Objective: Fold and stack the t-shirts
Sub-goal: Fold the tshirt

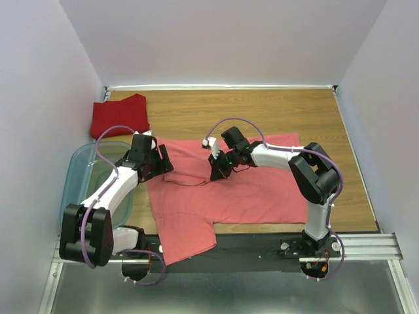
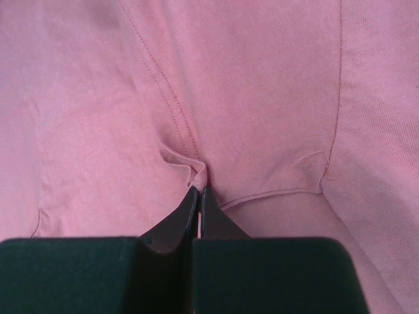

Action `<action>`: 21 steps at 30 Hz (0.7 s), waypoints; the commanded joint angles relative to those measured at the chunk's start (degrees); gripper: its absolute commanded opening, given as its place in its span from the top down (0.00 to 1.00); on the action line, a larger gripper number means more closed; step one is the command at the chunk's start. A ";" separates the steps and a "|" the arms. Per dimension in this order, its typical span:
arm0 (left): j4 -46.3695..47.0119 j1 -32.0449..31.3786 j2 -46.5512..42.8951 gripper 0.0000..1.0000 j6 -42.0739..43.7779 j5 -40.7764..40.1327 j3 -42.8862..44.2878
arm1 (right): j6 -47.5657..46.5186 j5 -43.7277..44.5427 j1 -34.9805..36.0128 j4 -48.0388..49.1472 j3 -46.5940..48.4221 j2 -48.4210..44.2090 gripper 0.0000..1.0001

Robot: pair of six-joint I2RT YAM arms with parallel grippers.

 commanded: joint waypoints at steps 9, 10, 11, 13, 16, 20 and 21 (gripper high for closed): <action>7.92 -2.63 5.28 0.34 -2.60 3.53 -4.08 | 0.17 -2.33 0.11 -1.52 1.51 0.00 0.94; 8.01 -2.98 5.37 0.37 -2.60 3.97 -4.08 | 0.17 -2.33 0.11 -1.52 1.42 0.00 0.94; 7.92 -3.16 5.37 0.41 -2.87 4.15 -4.08 | 0.17 -2.24 0.03 -1.52 1.42 0.00 0.94; 7.57 -3.51 4.76 0.50 -3.22 4.41 -4.00 | 0.17 -2.24 0.03 -1.52 1.33 -0.08 0.94; 4.94 -4.30 2.65 0.72 -3.57 4.94 -2.95 | 0.17 -2.06 0.11 -1.52 1.24 -0.35 0.94; -0.42 -4.57 -1.29 0.76 -3.75 4.42 -0.31 | 0.17 -2.15 0.11 -1.52 1.33 -1.31 0.94; -1.39 -4.65 -2.09 0.77 -3.75 4.15 0.31 | 0.17 -2.15 0.11 -1.60 1.33 -1.58 0.94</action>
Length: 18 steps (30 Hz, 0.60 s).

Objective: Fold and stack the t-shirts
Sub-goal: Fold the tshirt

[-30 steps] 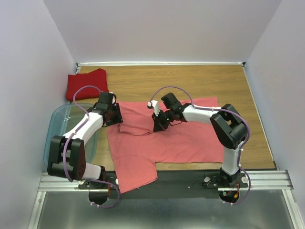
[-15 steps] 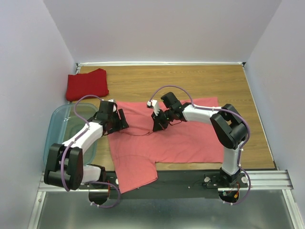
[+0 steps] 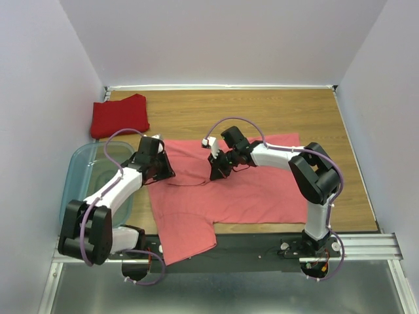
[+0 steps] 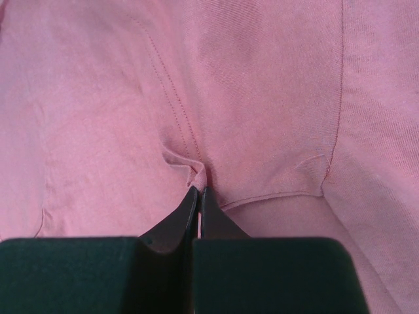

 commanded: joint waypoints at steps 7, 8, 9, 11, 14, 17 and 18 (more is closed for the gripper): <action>-8.46 -0.44 -6.55 0.80 -0.80 1.44 2.64 | 0.26 -1.80 0.11 -1.52 -0.58 -2.81 0.94; -8.11 -0.44 -6.55 0.80 -1.06 1.53 1.84 | 0.35 -1.89 0.11 -1.52 -0.67 -2.98 0.94; -7.58 -0.35 -6.37 0.80 -1.50 1.70 1.14 | 0.43 -2.50 0.11 -1.43 -1.01 -3.51 0.94; -6.27 -0.35 -6.20 0.79 -2.55 1.97 -0.80 | 0.87 -2.94 0.11 -1.43 -1.19 -5.00 0.87; -5.47 -0.35 -6.81 0.78 -3.87 0.13 -1.94 | 1.22 -2.25 0.11 -1.69 -1.11 -6.58 0.77; -6.70 -0.35 -8.48 0.78 -4.49 -4.70 -0.89 | 1.84 0.04 -0.24 -1.69 -1.37 -9.22 0.64; -7.31 -0.35 -9.18 0.76 -4.23 -5.67 0.07 | 2.80 1.00 -1.02 -1.69 -1.46 -10.44 0.60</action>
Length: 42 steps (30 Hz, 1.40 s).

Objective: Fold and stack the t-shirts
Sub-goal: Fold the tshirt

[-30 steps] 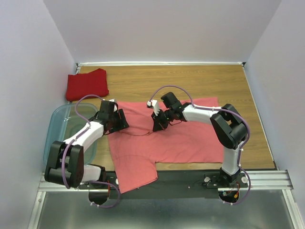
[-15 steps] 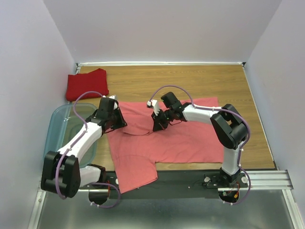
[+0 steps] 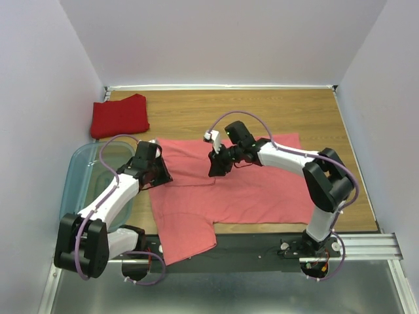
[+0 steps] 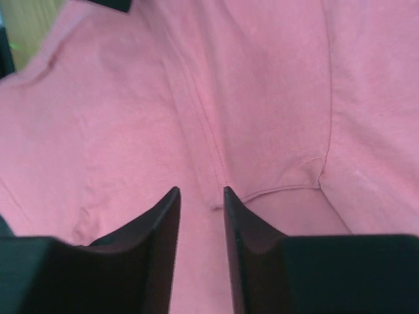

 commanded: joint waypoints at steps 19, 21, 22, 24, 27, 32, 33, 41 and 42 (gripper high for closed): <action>12.66 6.46 24.48 0.44 5.66 -14.86 17.13 | 32.01 32.86 -34.05 1.18 -10.78 -15.65 0.47; 13.19 8.21 26.94 0.44 6.02 -15.04 17.84 | 34.66 33.22 -36.88 1.71 -12.37 -16.44 0.47; 13.98 8.83 27.73 0.44 6.45 -14.87 18.63 | 35.37 33.04 -39.41 2.58 -14.30 -16.53 0.47; 14.16 9.88 30.19 0.44 6.72 -13.81 19.95 | 36.69 32.69 -41.88 3.55 -16.06 -16.79 0.47; 13.90 10.33 32.66 0.45 7.60 -11.44 23.02 | 40.46 29.11 -45.76 6.80 -19.49 -16.88 0.48; 14.07 10.33 33.54 0.50 8.04 -10.12 25.40 | 44.25 28.30 -49.89 10.32 -23.63 -18.02 0.50; 14.07 10.33 33.98 0.51 8.39 -10.03 25.49 | 44.51 28.47 -50.42 10.32 -24.59 -18.11 0.50; 14.95 10.33 36.35 0.57 9.18 -8.54 25.58 | 46.10 26.28 -52.88 15.59 -27.32 -17.67 0.51; 14.78 10.33 36.44 0.58 9.36 -8.54 25.84 | 46.27 26.19 -52.88 16.03 -27.32 -17.32 0.52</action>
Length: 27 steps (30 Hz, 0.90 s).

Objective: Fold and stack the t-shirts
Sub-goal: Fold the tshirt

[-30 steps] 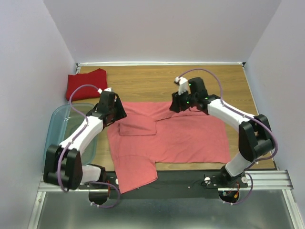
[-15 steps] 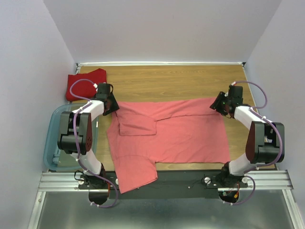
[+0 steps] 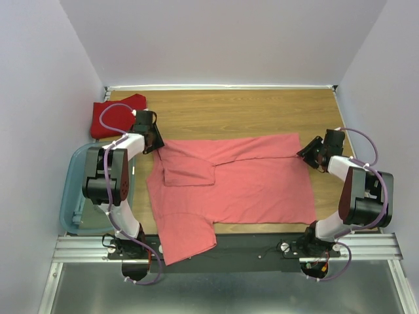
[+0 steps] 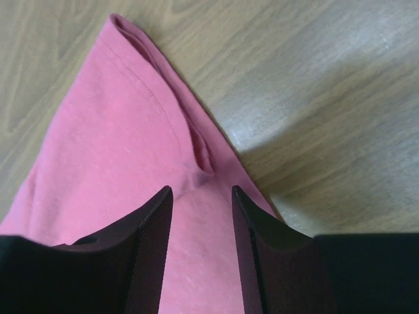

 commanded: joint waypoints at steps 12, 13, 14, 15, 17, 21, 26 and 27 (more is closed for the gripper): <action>-0.26 1.53 3.16 0.71 1.73 -0.42 3.69 | 4.30 -3.64 -1.48 7.75 -0.58 3.71 0.61; -0.26 1.61 3.16 0.71 1.73 -0.42 3.78 | 4.56 -3.55 -1.74 7.66 -0.85 3.62 0.61; -0.18 1.70 3.16 0.71 1.73 -0.59 3.78 | 4.74 -3.63 -2.01 7.75 -1.11 3.53 0.61; -0.09 1.79 3.25 0.71 1.73 -0.59 3.87 | 4.74 -3.55 -2.18 7.75 -1.38 3.44 0.61; -0.18 1.88 3.34 0.72 1.73 -0.59 4.13 | 4.83 -3.55 -2.19 7.75 -1.73 3.44 0.61; -0.18 2.23 3.87 0.75 1.47 -0.42 4.48 | 4.56 -3.37 -2.36 7.84 -1.64 3.97 0.67; -0.09 2.23 4.22 0.80 1.65 -0.50 4.40 | 4.21 -4.07 -2.54 8.19 -1.56 4.76 0.84; 0.00 2.32 4.39 0.81 1.65 -0.50 4.40 | 4.21 -4.08 -2.62 8.19 -1.56 4.67 0.88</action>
